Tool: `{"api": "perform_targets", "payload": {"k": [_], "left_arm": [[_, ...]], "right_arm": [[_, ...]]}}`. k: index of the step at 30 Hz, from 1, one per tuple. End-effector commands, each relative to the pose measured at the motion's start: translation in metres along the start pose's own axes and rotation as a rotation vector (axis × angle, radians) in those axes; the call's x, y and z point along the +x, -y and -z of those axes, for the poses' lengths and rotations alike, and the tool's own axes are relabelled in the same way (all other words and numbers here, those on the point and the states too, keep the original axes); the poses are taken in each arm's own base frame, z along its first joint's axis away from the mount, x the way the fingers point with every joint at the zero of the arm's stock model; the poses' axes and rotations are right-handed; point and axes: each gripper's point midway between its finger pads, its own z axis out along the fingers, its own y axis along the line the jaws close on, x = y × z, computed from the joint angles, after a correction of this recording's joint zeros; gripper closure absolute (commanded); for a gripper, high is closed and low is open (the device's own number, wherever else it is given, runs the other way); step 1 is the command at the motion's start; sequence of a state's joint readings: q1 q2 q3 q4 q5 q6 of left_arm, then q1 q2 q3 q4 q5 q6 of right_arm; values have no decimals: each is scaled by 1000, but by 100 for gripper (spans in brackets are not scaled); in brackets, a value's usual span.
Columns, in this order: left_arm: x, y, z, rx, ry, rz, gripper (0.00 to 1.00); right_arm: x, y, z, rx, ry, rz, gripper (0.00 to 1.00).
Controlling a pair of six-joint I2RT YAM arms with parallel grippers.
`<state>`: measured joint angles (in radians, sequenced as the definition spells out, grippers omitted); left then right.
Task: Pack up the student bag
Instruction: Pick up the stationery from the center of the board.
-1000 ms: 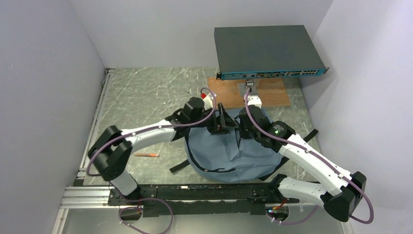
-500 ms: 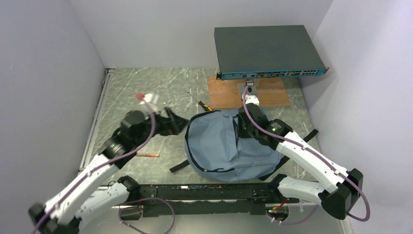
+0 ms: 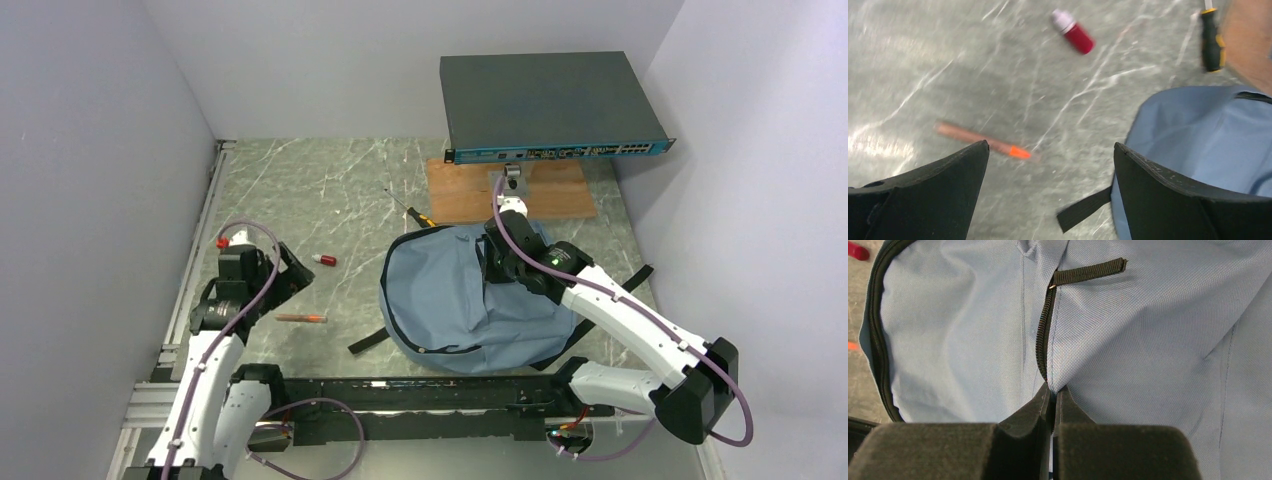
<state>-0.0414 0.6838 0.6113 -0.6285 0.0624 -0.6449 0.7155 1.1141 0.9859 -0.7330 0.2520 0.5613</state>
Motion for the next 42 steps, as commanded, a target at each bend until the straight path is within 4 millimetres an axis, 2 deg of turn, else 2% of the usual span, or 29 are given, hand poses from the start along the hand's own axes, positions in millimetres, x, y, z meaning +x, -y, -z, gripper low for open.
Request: {"api": "perform_targets", "payload": {"k": [1,9,12,15,18,24,28,33,37,41,42], "left_arm": [[20,-21,-3,-59,-80,142,0],[52,-50,-24,-227,-181,424,1],[58,-53,-29,-261,-195,510,4],[68,-68,-28,-383,-209,603,11],[73,-76,-31,-453,-224,640,17],[80,-84,-37,-543,-245,709,23],[77,-98,-41,-638,-234,693,26],[80,-108,-47,-692,-247,687,44],[83,-116,-47,-737,-248,669,53],[82,-118,-50,-725,-235,654,74],[81,-118,-50,-719,-228,648,77]], "right_arm": [[-20,-21,1,-84,64,-38,100],[-16,-16,0,-82,77,-14,100],[-17,-15,-1,-82,83,9,100],[-19,-15,-1,-84,91,37,100],[-21,-17,-1,-88,96,59,100],[-21,-16,-3,-88,96,98,100],[-22,-16,-4,-85,98,113,100],[-22,-16,-5,-82,94,121,100],[-20,-15,-5,-81,92,118,100],[-19,-16,-5,-87,84,113,100],[-19,-16,-5,-85,82,113,100]]}}
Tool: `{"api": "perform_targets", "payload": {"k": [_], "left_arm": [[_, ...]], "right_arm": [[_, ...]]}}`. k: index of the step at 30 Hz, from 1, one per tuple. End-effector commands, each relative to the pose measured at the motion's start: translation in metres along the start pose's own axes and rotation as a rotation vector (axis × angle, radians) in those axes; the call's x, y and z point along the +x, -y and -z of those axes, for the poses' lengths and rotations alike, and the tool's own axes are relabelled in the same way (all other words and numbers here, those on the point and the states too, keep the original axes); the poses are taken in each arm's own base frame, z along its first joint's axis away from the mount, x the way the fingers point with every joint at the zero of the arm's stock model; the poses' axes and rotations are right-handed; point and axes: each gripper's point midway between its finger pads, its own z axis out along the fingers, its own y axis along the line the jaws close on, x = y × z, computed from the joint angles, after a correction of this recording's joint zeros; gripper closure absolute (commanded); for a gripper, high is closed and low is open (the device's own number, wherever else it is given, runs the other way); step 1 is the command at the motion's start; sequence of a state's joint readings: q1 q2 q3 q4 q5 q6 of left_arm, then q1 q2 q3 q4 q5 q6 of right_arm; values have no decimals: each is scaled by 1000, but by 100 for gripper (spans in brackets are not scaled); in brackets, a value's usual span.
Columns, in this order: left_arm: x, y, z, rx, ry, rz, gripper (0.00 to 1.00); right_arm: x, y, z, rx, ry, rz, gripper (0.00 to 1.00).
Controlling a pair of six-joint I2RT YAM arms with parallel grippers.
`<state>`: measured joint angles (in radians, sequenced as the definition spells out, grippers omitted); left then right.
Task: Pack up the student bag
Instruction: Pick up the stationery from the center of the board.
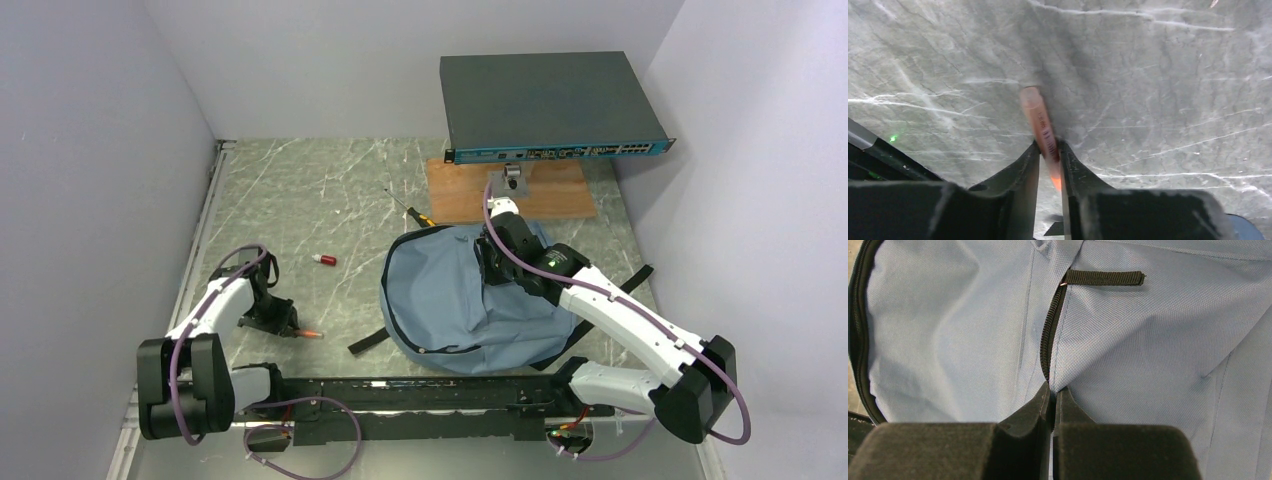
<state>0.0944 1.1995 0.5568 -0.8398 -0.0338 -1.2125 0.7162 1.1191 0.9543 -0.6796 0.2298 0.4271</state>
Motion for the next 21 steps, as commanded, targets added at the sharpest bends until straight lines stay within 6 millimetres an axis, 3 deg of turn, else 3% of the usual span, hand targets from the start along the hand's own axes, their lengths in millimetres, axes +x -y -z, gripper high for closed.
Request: {"api": "perform_targets", "payload": {"k": [1,5,12,21], "left_arm": [[-26,14,-10,56,133,14,80],[-33,29,4,137,171,-38,100],[-32,68,55,324,257,-251,100],[27,117,122,716,210,-581,100]], "right_arm": [[-24,-13,3,-49,79,-15,100],[-26,-12,4,-39,78,-12,100],[-24,-16,0,-46,51,-20,100],[-26,-21,-1,-55,40,-36,100]]}}
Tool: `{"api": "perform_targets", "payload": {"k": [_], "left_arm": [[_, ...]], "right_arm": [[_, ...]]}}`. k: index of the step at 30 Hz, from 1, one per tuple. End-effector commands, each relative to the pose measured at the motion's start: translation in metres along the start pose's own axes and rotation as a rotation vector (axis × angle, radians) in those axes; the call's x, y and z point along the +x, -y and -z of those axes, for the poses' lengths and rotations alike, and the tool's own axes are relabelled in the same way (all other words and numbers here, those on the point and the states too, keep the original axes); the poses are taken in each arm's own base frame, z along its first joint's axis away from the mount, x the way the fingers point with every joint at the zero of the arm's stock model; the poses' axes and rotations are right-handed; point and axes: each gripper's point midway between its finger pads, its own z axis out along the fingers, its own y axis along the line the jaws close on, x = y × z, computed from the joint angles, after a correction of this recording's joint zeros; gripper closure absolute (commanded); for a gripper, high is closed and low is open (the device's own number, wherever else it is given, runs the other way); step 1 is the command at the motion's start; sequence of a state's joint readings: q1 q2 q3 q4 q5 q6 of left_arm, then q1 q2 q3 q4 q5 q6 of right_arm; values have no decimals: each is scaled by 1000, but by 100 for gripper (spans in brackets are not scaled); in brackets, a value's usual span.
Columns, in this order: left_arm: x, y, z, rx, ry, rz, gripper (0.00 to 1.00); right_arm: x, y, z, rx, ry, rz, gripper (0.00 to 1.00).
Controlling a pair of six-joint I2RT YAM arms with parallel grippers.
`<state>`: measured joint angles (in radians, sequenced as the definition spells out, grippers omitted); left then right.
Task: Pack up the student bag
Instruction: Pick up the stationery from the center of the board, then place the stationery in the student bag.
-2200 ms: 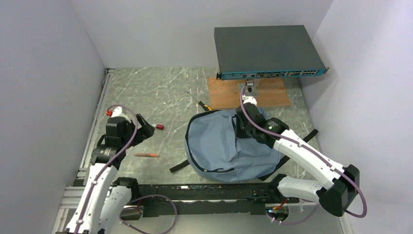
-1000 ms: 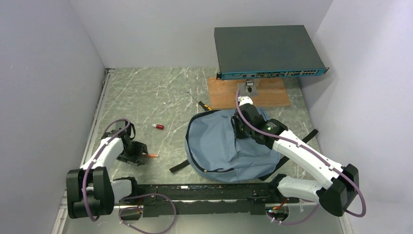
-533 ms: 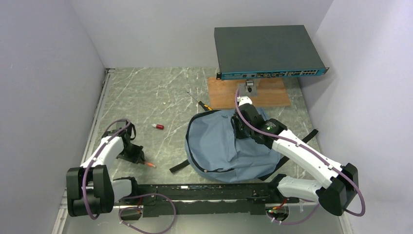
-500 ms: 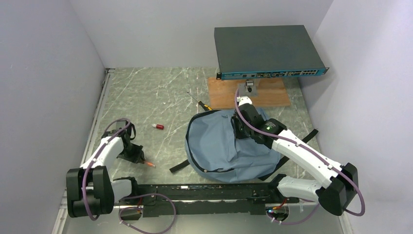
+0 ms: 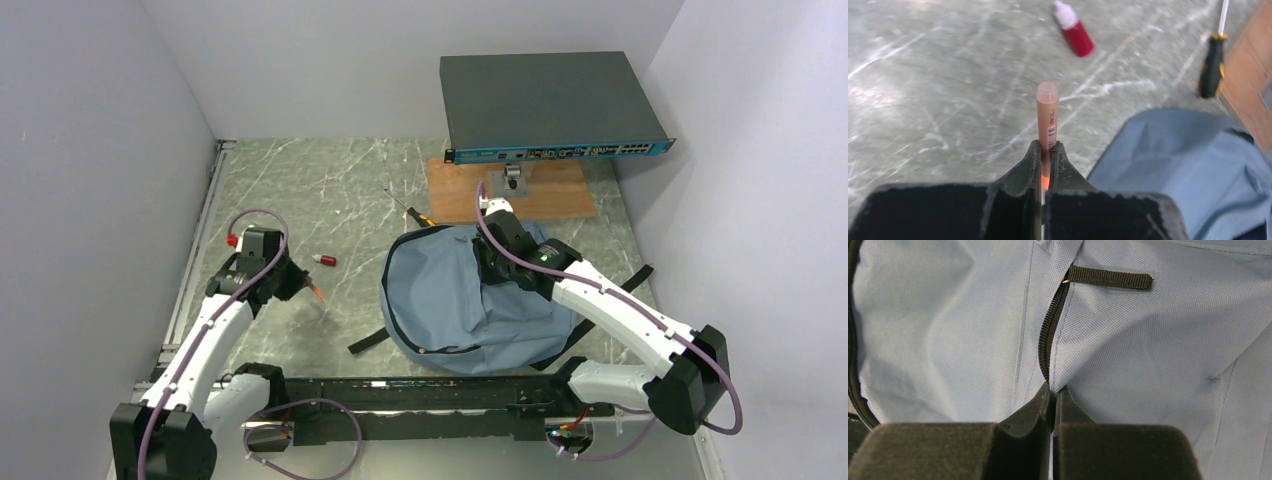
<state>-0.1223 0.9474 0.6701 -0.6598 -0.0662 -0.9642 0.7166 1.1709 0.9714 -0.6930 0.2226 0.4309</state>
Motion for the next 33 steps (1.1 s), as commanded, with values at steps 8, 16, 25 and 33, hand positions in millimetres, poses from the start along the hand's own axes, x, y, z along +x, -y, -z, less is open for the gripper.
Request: {"api": "perform_targets", "payload": {"k": [8,16,25,33], "left_arm": [[36,114,62,687,-111,-382,100],[100,185,105,1035,-310,-492,100],[169,238,124,1156,-449,-537,100],[219,277,118,1208,-665,-500,100]], "right_arm": [[-30,-21,11,-84,85,-68,100],[-30,-23,13,-100,96,-77,100],[-49,-17,31,-88,192,-91,100],[-53,-23,39,-148,235,-62,100]]}}
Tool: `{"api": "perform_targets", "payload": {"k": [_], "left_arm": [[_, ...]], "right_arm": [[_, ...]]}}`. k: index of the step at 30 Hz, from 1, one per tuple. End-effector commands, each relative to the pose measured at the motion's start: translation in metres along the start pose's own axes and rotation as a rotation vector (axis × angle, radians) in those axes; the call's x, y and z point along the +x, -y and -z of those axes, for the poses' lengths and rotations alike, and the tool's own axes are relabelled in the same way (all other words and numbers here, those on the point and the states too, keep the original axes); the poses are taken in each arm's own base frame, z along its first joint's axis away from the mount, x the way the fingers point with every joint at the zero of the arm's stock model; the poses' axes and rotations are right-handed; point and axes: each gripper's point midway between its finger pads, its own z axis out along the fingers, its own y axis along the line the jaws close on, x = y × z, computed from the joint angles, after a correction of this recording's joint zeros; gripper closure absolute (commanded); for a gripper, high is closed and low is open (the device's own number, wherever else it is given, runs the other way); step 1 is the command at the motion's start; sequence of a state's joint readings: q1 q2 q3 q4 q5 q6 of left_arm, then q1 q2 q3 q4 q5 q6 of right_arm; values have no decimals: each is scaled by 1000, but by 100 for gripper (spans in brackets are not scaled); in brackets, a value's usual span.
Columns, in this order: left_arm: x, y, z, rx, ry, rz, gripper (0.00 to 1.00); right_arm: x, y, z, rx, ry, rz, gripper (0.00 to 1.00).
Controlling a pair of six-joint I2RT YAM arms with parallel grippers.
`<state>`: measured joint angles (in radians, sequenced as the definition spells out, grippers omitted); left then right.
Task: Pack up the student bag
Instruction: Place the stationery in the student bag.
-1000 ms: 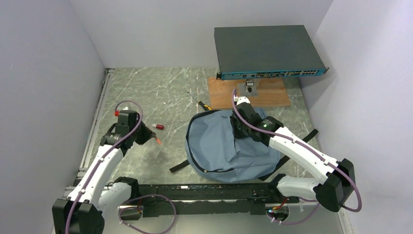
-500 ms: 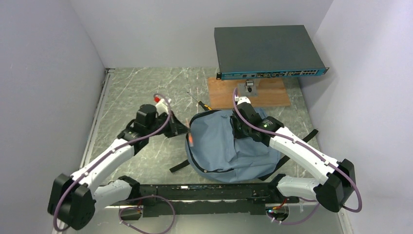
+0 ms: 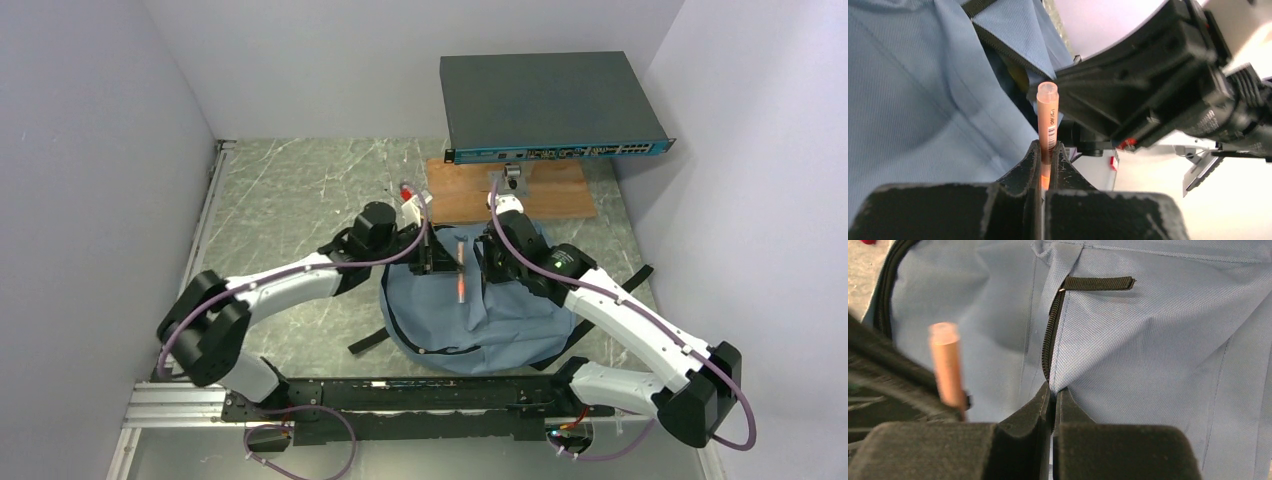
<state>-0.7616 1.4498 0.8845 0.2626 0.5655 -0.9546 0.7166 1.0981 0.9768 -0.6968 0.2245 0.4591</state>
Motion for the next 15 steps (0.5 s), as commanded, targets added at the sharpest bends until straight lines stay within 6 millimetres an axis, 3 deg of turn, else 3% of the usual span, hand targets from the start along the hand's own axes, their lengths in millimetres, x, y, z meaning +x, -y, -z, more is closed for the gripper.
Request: {"api": "perform_targets", "payload": {"k": [1,7,12,15], "left_arm": [[-11,24,-22,137,-32,47,100],[1,3,-54,140,-171,172,100],[11,5,-66,214,-280,257,100],[10,-11,-69,167,-255,345,100]], "right_arm": [[-43,-24,19,-125,179,-18,100],[-49,-34,24,-194,224,-21,100],[-50,-43,26,-245,230,6,100],[-48,-44,24,-262,241,17,100]]}}
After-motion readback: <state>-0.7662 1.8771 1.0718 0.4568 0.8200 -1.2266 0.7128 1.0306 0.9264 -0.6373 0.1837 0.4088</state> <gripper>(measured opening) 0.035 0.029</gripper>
